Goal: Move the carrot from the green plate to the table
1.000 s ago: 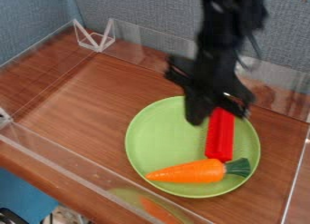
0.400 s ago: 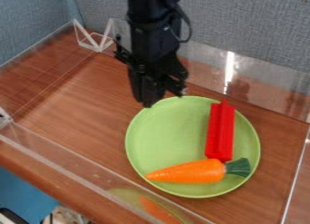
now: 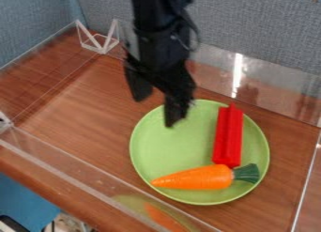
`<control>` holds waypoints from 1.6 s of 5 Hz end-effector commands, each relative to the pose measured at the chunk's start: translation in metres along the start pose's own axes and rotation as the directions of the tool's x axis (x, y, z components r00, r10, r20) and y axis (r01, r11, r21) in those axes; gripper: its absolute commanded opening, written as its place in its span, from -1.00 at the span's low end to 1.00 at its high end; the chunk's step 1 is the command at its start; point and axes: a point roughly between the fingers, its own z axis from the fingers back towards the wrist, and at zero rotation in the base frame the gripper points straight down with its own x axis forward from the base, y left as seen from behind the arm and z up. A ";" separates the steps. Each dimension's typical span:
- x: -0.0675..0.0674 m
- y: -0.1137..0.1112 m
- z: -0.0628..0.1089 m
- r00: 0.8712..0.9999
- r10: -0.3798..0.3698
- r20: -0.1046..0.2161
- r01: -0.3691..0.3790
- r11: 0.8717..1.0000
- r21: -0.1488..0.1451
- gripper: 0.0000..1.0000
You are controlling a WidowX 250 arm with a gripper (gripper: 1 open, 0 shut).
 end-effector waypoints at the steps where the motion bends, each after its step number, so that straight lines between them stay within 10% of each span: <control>1: 0.006 -0.019 -0.012 1.000 -0.002 0.029 0.002 1.000 0.007 1.00; 4: 0.002 -0.047 -0.081 0.998 -0.055 -0.004 0.055 0.998 -0.014 1.00; 5: 0.002 -0.055 -0.085 0.992 -0.125 -0.009 0.125 0.992 -0.023 -1.00; 8: 0.009 -0.031 -0.037 0.996 -0.073 0.044 0.070 0.996 0.057 -1.00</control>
